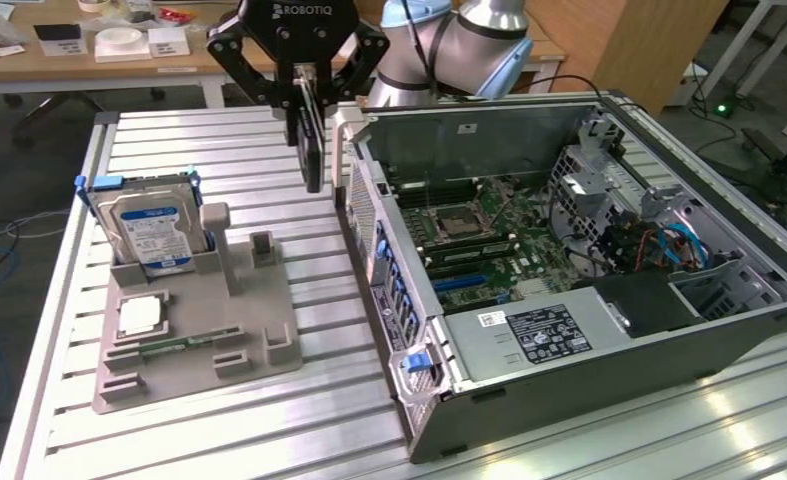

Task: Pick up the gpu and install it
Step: 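Pick up the gpu and move the gpu toward the slot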

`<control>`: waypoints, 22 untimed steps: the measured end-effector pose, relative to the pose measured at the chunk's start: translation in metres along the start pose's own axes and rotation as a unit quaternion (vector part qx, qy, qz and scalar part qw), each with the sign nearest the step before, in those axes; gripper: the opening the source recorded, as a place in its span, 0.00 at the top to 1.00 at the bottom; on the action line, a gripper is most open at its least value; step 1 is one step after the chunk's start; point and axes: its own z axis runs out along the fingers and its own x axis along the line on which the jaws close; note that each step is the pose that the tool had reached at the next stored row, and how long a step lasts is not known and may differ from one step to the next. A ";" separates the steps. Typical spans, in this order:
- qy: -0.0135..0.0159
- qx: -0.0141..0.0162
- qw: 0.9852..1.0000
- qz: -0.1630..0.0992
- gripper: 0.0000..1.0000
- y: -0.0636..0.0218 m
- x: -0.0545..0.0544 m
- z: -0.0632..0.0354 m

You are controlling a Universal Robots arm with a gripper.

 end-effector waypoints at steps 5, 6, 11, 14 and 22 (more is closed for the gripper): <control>0.000 0.000 1.000 0.000 0.72 0.0000 -0.002 0.0000; 0.000 0.000 1.000 0.000 0.72 0.0000 -0.002 0.0000; 0.000 0.000 1.000 0.000 0.72 0.0000 -0.004 0.0000; 0.000 0.000 1.000 0.000 0.72 0.0000 -0.006 0.0001; 0.000 0.000 1.000 0.000 0.72 0.0001 -0.010 0.0001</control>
